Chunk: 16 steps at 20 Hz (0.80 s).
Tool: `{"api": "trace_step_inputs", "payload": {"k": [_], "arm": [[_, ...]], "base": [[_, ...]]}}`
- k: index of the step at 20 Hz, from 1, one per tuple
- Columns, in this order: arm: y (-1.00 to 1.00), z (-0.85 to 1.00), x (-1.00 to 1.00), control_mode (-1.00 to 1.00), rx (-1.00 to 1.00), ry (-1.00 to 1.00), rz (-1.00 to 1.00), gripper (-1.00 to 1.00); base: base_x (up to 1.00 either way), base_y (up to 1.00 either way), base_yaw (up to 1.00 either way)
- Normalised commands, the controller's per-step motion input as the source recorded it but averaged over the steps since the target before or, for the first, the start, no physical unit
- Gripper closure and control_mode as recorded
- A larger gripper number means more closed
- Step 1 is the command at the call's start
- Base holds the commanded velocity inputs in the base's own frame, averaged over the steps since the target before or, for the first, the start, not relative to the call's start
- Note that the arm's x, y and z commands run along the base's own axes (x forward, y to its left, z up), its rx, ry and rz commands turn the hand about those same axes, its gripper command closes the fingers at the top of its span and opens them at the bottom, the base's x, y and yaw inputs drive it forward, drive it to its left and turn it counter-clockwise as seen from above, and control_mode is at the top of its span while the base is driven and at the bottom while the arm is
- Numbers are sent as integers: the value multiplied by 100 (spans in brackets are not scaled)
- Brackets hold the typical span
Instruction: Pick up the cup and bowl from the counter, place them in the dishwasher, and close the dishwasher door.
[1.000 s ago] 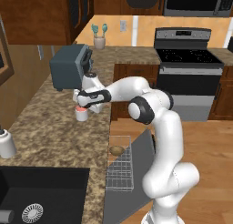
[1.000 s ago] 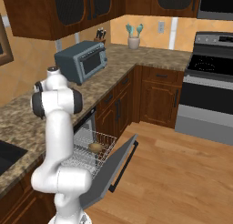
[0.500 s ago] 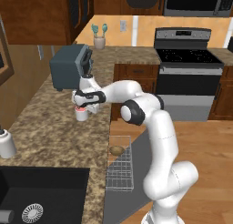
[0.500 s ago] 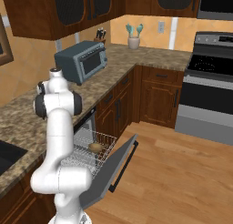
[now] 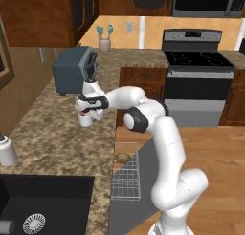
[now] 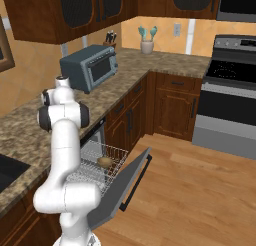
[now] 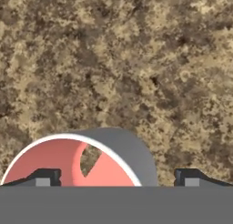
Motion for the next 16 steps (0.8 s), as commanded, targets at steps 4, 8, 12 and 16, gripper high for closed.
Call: {"api": "trace_step_inputs", "payload": {"k": [4, 8, 12, 16], "arm": [[0, -45, 0, -100, -1, 9, -5, 100], [0, -18, 0, -100, -1, 3, -2, 100], [0, 0, -19, -100, 0, 0, 0, 100], [-19, 0, -91, -100, 0, 0, 0, 100]], "base": [[0, 0, 0], [0, 0, 0], [0, 0, 0], [0, 0, 0]]}}
